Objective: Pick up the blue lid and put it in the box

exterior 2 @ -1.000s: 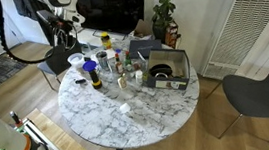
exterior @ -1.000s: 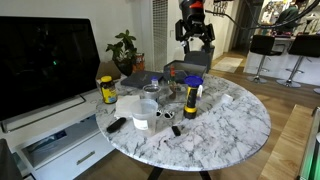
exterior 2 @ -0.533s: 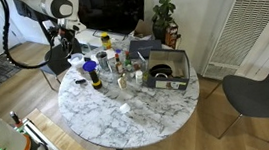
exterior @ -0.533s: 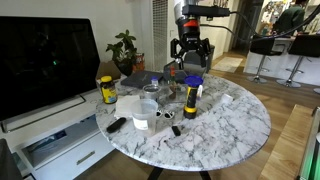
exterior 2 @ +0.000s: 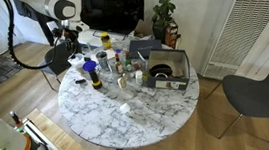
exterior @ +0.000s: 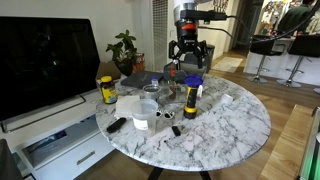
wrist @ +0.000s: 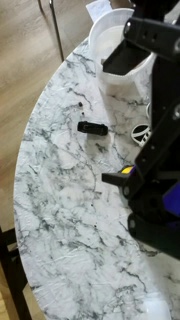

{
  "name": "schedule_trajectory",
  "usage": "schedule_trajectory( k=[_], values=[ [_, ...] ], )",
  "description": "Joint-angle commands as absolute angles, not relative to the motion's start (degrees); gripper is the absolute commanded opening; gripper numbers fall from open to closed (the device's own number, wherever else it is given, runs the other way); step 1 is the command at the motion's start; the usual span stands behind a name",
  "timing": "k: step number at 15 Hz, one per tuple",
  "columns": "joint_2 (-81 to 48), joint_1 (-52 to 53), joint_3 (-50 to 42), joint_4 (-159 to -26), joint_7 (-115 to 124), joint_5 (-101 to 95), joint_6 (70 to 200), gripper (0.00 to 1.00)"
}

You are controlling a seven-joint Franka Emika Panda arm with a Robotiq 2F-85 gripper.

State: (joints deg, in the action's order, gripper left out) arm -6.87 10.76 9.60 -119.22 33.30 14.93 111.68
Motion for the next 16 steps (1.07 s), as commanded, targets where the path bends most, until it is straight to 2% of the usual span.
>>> schedule_trajectory(
  k=[1,14,16],
  values=[
    [-9.6,11.2,8.7,-119.5,36.0,13.4,116.3,1.00],
    [-14.9,12.5,7.0,-118.6,50.7,7.1,121.5,1.00],
    [-14.8,12.5,6.8,-118.7,52.5,6.2,121.6,0.94]
  ],
)
